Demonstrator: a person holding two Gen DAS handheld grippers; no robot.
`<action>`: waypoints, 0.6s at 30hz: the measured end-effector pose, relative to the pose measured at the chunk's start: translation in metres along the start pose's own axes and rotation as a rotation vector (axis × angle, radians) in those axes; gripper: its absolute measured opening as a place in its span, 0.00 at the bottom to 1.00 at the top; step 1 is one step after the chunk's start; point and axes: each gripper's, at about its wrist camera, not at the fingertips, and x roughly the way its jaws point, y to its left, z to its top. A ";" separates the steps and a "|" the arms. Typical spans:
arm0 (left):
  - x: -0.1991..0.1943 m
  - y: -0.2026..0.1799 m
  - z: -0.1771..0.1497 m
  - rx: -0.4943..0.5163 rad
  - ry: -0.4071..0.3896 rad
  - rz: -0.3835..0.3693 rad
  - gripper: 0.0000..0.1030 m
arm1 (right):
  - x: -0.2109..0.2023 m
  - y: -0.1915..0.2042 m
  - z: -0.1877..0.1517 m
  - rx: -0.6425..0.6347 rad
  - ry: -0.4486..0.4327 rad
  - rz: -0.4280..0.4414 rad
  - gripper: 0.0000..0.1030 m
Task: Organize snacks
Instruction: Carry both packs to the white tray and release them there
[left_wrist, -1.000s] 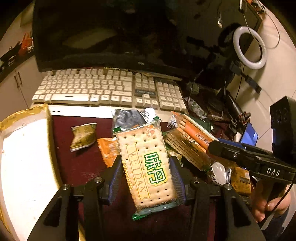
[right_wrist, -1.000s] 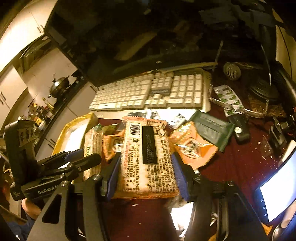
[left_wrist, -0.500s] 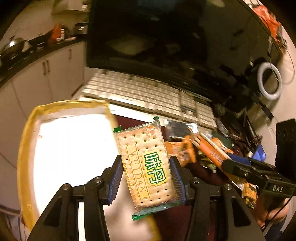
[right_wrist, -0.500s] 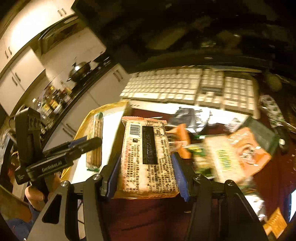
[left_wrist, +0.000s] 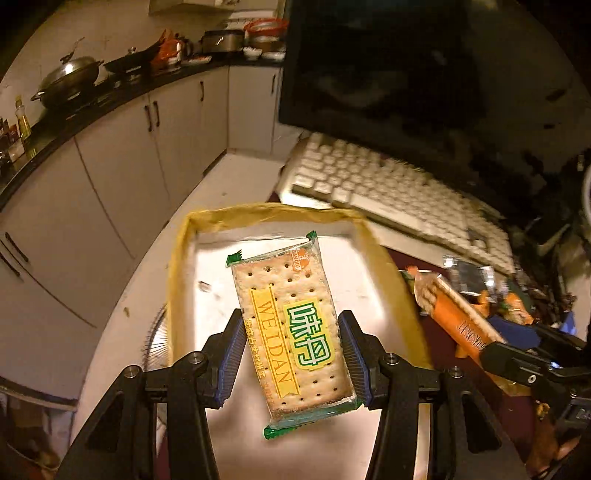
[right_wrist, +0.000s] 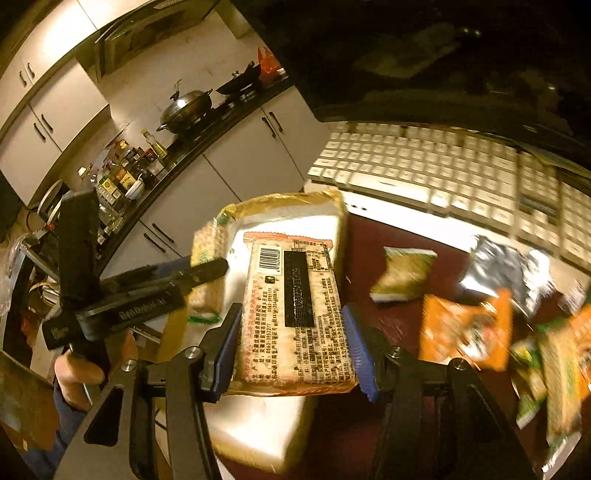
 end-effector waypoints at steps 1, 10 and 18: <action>0.007 0.003 0.004 0.001 0.016 0.003 0.52 | 0.008 0.002 0.005 0.003 0.007 -0.007 0.51; 0.049 0.016 0.021 0.010 0.111 0.046 0.52 | 0.071 0.011 0.034 0.034 0.065 -0.034 0.51; 0.063 0.020 0.023 -0.006 0.133 0.055 0.52 | 0.098 0.005 0.043 0.058 0.068 -0.052 0.51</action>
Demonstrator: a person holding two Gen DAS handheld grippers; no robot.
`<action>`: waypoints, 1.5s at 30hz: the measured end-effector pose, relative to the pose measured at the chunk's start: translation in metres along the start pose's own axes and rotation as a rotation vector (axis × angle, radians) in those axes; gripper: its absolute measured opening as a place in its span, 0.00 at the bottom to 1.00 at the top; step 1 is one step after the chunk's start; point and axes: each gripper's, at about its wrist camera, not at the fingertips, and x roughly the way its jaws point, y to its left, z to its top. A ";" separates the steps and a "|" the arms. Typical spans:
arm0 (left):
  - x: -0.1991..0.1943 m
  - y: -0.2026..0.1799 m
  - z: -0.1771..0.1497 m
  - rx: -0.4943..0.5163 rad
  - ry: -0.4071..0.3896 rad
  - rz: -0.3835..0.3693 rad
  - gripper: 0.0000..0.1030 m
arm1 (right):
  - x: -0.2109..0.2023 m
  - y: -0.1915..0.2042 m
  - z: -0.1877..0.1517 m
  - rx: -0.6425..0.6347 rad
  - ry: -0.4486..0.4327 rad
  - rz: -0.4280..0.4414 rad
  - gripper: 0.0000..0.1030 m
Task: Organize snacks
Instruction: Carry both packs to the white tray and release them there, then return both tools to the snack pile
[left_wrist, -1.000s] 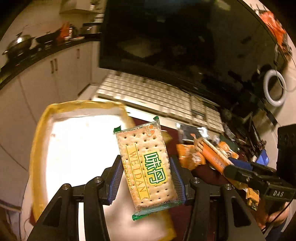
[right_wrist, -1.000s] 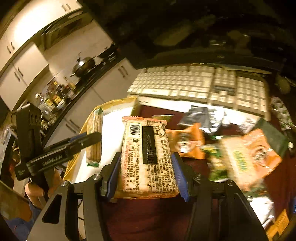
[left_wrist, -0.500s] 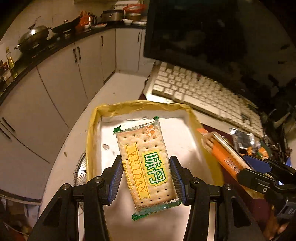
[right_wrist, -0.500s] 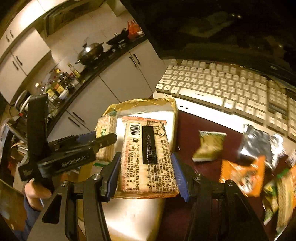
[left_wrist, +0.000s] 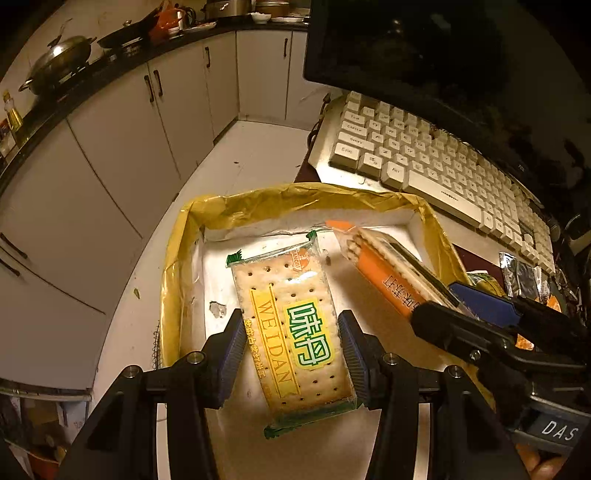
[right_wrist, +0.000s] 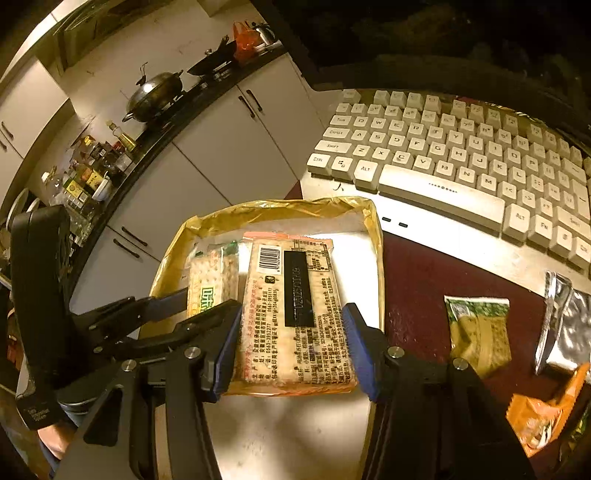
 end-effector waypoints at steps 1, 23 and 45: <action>0.001 0.002 0.001 -0.001 -0.002 0.001 0.52 | 0.001 0.000 0.001 0.001 -0.004 -0.001 0.51; -0.006 0.009 0.000 -0.017 -0.024 -0.024 0.52 | 0.009 0.002 0.000 0.005 0.015 0.021 0.53; -0.116 -0.141 -0.068 0.212 -0.231 -0.322 0.62 | -0.195 -0.088 -0.105 0.089 -0.262 -0.006 0.53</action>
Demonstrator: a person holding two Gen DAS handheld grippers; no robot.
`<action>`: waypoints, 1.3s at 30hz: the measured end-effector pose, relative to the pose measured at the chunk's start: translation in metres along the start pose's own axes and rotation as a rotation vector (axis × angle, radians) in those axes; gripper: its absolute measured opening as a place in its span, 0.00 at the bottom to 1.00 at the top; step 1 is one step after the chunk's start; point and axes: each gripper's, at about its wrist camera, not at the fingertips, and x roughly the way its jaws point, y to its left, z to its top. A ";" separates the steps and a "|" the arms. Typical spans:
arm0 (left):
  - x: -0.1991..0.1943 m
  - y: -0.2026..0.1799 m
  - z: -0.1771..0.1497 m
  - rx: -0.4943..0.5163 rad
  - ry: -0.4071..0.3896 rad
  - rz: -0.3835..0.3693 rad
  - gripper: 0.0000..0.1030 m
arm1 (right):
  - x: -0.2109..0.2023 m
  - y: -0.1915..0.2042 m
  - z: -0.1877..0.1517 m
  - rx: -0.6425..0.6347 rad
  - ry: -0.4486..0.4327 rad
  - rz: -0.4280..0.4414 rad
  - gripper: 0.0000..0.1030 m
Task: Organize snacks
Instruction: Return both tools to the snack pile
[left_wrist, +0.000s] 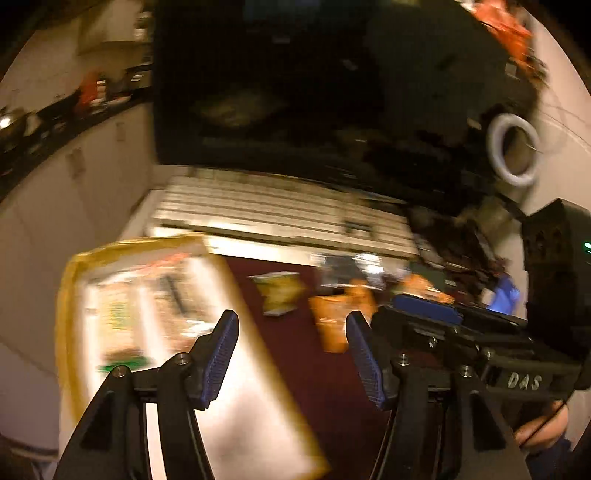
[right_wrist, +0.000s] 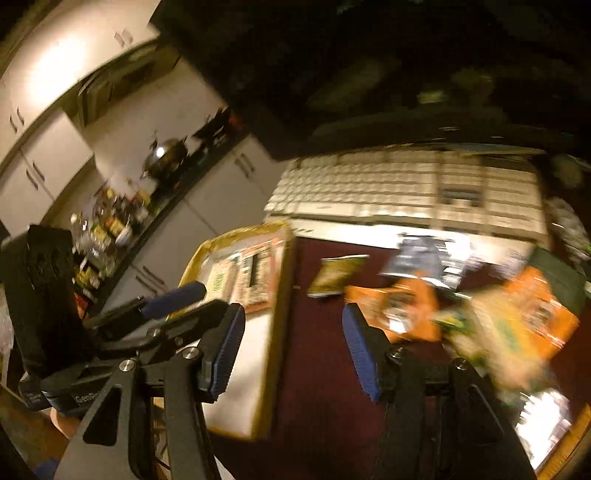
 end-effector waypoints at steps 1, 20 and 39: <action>0.002 -0.013 -0.001 0.011 0.006 -0.035 0.62 | -0.010 -0.009 -0.003 0.008 -0.012 -0.019 0.53; 0.134 -0.134 0.000 0.039 0.281 -0.162 0.70 | -0.079 -0.106 -0.060 -0.072 0.021 -0.226 0.66; 0.181 -0.186 -0.006 0.377 0.242 0.021 0.62 | -0.035 -0.106 -0.080 -0.311 0.165 -0.403 0.76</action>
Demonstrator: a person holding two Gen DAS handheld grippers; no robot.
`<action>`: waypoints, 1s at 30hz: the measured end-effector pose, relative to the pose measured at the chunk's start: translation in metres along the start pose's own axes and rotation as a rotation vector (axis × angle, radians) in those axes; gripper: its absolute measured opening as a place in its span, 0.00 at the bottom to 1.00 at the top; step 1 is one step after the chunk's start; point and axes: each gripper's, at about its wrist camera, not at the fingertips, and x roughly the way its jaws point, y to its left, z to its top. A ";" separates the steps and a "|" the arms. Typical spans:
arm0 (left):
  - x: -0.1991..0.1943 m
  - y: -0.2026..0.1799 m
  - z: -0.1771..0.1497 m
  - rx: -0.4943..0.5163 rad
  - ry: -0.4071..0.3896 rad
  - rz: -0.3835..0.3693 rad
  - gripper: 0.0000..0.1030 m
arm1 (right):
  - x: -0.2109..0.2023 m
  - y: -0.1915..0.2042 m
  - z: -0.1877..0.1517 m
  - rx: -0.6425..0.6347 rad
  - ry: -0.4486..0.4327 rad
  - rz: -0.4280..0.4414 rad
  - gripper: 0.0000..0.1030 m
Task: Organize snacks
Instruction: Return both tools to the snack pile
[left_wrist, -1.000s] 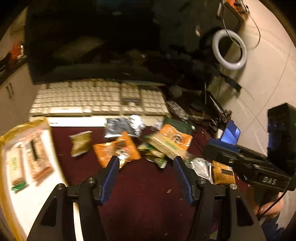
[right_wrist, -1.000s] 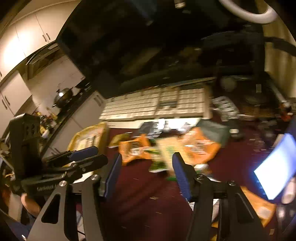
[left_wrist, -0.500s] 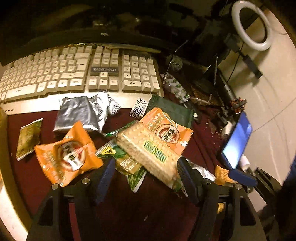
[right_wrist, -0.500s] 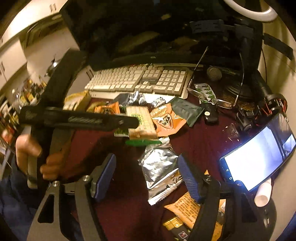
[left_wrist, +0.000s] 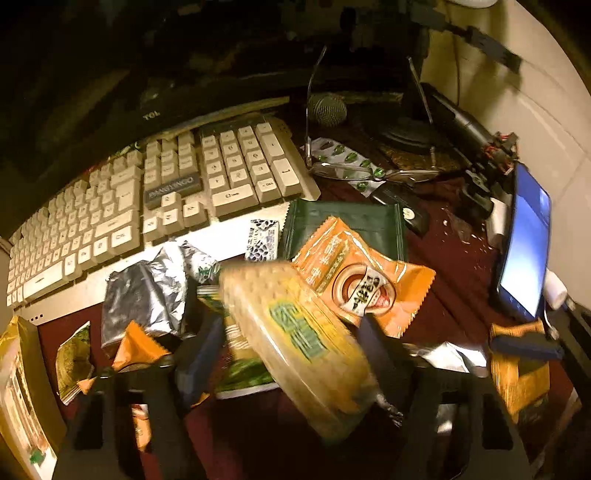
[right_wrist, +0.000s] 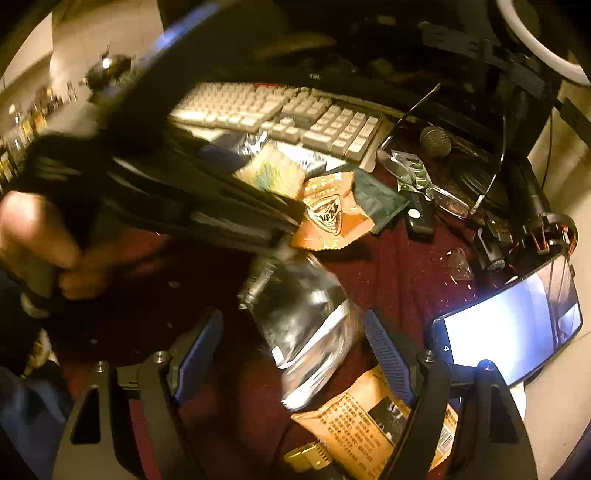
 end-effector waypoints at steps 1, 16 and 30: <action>-0.004 0.005 -0.004 -0.003 -0.009 -0.002 0.56 | 0.000 0.001 -0.001 -0.005 -0.003 0.005 0.76; -0.060 0.055 -0.051 -0.063 -0.052 -0.064 0.41 | -0.023 0.024 -0.012 -0.151 0.004 0.133 0.50; -0.055 0.065 -0.078 -0.094 -0.034 -0.015 0.75 | -0.011 0.009 0.021 -0.169 -0.043 0.052 0.82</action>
